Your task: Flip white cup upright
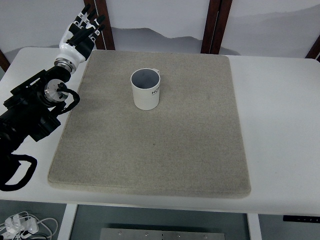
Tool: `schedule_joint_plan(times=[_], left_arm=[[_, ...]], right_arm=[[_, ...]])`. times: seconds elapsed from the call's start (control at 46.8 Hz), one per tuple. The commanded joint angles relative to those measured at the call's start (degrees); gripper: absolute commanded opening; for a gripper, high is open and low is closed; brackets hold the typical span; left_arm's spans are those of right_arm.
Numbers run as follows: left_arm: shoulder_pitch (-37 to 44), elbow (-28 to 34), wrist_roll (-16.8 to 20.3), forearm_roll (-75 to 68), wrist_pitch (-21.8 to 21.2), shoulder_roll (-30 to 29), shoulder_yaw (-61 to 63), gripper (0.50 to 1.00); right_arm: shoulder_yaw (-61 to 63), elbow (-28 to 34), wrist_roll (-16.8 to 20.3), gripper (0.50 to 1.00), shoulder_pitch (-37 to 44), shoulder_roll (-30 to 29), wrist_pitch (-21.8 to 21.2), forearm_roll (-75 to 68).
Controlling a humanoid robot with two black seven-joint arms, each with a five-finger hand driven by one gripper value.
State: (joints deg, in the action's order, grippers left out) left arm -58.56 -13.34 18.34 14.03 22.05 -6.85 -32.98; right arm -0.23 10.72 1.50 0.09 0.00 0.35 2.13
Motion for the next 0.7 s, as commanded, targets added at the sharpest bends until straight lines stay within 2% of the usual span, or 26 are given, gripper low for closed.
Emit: schedule_joint_plan(times=[0.0, 0.278, 0.683], left_arm=[[0.5, 0.0, -2.6, 2.7, 0.1, 0.0, -1.5, 0.994], [1.5, 0.1, -11.0, 6.5, 0.1, 0.0, -12.5, 0.996], [2.2, 0.0, -11.8, 9.5, 1.8, 0.3, -22.8, 0.994]], right_arm=[[0.1, 0.0, 0.0, 0.952, 0.0, 0.0, 0.0, 0.0], [-0.3, 0.0, 0.0, 0.952, 0.0, 0.0, -0.4, -0.1], [0.1, 0.0, 0.2, 0.952, -0.2, 0.0, -0.1, -0.4]])
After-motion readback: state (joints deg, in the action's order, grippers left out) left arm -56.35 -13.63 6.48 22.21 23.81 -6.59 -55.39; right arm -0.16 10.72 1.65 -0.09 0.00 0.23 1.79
